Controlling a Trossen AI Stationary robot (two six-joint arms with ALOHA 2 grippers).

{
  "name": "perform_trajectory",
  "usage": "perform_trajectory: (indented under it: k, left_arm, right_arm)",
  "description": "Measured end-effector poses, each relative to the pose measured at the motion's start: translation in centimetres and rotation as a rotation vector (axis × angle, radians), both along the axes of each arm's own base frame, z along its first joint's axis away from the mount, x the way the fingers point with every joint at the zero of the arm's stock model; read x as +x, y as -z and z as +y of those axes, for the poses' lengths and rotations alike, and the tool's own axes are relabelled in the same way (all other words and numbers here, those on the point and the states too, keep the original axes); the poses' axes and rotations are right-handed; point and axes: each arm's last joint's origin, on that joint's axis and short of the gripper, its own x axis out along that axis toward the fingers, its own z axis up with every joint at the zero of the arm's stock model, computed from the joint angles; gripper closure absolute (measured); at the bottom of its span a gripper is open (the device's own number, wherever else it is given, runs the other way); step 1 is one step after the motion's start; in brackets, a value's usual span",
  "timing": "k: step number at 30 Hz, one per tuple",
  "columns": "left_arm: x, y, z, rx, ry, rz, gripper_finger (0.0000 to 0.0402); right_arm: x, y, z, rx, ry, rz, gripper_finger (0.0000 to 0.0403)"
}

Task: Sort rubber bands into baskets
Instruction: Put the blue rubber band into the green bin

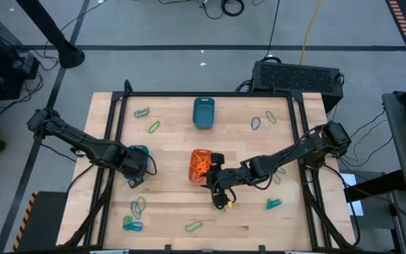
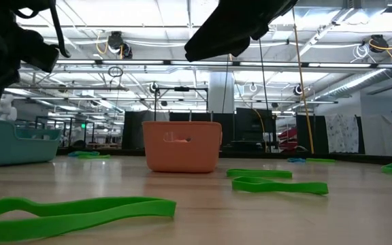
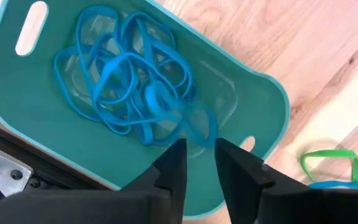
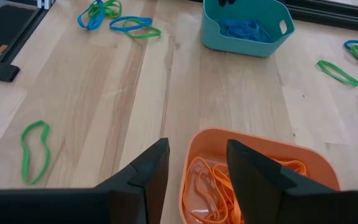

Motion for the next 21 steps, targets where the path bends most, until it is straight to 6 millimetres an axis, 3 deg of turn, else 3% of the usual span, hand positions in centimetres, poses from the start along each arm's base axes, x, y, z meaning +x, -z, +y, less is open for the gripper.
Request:
perform_trajectory:
  k: [10,21]
  left_arm:
    - [0.3,-0.3,-0.6,-0.134,0.058,-0.002,0.0270]
    - [1.6,-2.7,-3.6,-0.242,0.222,-0.218,0.0269]
  right_arm:
    - [0.0,0.0,0.0,0.000,0.000,0.000,0.0250]
    - [0.0,0.0,0.0,0.000,0.000,0.000,0.0250]
